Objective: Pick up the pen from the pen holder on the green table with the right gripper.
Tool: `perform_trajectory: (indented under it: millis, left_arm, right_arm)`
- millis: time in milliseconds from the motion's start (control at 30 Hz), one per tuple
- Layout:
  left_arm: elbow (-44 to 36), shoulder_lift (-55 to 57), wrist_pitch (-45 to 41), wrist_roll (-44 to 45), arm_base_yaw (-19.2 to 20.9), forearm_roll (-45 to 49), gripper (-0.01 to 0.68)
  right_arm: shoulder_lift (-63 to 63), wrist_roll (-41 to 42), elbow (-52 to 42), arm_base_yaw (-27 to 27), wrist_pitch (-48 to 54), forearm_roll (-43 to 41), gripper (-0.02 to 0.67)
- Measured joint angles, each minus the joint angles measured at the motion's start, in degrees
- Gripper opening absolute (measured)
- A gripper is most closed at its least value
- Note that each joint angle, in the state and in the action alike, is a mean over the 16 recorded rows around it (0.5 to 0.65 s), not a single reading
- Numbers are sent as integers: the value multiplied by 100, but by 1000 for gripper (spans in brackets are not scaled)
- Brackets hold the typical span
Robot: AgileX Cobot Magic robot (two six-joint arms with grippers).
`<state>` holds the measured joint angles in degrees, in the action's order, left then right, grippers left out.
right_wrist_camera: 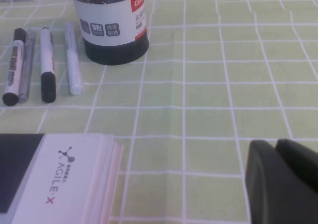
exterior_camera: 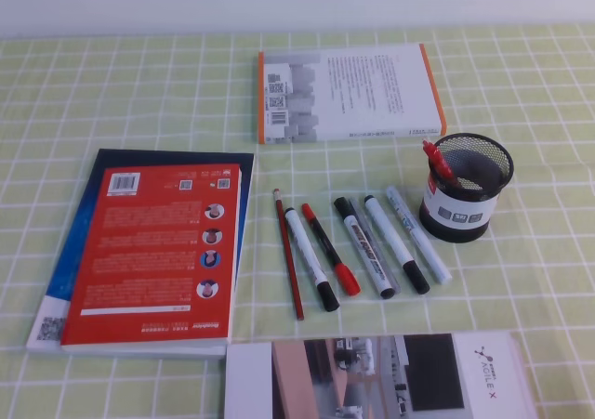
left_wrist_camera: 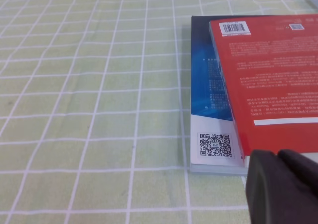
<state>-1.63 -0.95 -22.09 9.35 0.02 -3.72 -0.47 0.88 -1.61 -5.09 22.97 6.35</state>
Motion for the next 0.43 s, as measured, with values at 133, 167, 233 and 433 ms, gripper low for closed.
perform_trajectory:
  millis: [133,167,233,433]
  left_arm:
    - [0,0,0,0,0,0,-5]
    - [0,0,0,0,0,0,-5]
    - [0,0,0,0,0,0,-5]
    - [0,0,0,0,0,0,-5]
  right_arm:
    - [0,0,0,0,0,0,-13]
    - [0,0,0,0,0,0,-13]
    - [0,0,0,0,1,0,-13]
    - [0,0,0,0,1,0,-13]
